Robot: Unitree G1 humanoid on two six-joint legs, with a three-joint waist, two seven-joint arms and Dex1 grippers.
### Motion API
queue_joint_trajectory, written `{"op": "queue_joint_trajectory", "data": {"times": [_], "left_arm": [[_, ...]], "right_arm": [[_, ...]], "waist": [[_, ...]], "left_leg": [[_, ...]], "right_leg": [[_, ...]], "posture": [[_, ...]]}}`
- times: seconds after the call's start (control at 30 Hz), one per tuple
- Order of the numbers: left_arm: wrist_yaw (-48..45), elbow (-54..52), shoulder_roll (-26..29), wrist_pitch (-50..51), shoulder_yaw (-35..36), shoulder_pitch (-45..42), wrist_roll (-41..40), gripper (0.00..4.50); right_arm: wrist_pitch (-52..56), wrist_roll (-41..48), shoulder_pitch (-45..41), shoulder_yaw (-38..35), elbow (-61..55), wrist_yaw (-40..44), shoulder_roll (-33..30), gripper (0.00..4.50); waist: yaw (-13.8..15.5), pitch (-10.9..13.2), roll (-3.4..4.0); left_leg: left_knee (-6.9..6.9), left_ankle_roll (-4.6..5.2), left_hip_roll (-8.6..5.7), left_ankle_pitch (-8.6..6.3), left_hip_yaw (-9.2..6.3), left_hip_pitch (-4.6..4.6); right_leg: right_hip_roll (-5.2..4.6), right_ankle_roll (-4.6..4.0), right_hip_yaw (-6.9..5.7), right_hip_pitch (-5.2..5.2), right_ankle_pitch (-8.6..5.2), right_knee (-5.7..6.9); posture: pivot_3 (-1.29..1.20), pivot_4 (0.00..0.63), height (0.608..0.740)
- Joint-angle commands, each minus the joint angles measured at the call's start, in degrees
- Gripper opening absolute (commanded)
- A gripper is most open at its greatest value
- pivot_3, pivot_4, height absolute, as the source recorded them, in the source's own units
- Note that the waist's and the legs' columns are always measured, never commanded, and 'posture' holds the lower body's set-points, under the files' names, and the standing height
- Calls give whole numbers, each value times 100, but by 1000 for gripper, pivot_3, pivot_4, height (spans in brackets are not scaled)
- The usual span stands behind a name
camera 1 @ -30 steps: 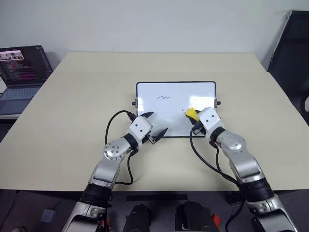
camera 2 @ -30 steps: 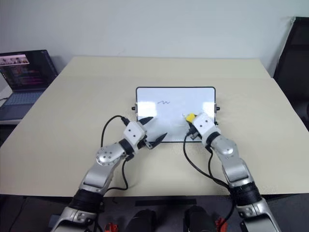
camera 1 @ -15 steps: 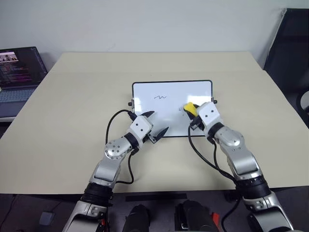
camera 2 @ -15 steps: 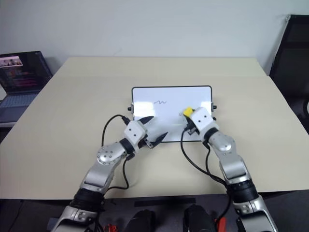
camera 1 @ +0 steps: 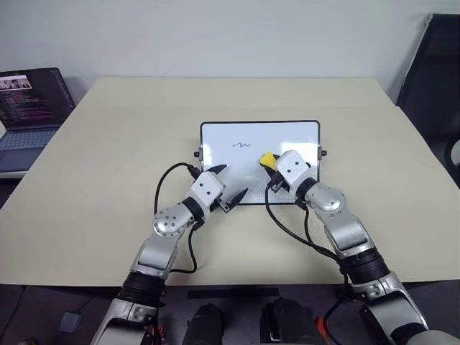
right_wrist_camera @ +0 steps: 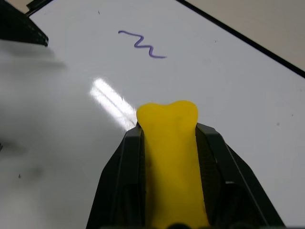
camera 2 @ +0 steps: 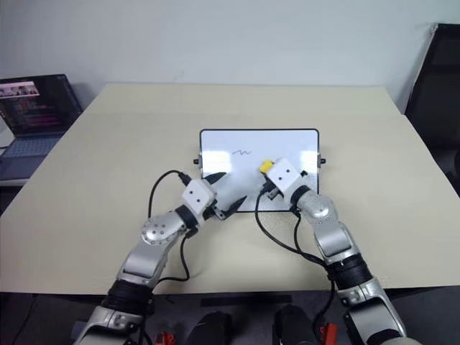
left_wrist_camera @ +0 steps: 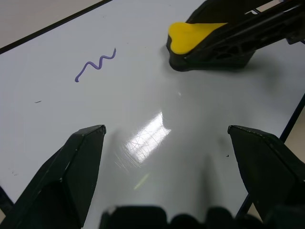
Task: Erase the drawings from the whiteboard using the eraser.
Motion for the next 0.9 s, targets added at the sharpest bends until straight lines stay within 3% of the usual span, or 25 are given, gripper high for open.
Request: {"op": "queue_joint_trajectory", "data": {"times": [0.03,0.4,0.67,0.9], "left_arm": [[80,-291,3,-15,75,-9,-31,4500],[39,-89,9,-83,47,-175,-44,4500],[67,-42,-10,-149,51,-204,-42,4500],[505,-55,138,-129,250,-146,228,4500]], "right_arm": [[452,-137,303,-94,-144,64,-256,1103],[752,3,1274,-415,-1249,267,-920,1103],[-226,529,634,-866,-1044,-5,-449,1103],[-1114,460,131,-615,-419,140,-289,1103]], "waist": [[2,0,0],[11,-1,-3],[-19,4,-6],[-19,4,-5]], "left_leg": [[2,0,0,0,0,1],[5,0,-4,1,1,-2],[5,0,-3,1,5,-4],[-12,0,1,0,2,-12]], "right_leg": [[0,0,-1,0,0,4],[-2,1,-3,2,0,-3],[1,2,-1,-4,0,-2],[3,0,-2,-7,0,-20]], "posture": [[0,150,740],[0,150,740],[0,150,740],[0,150,740]]}}
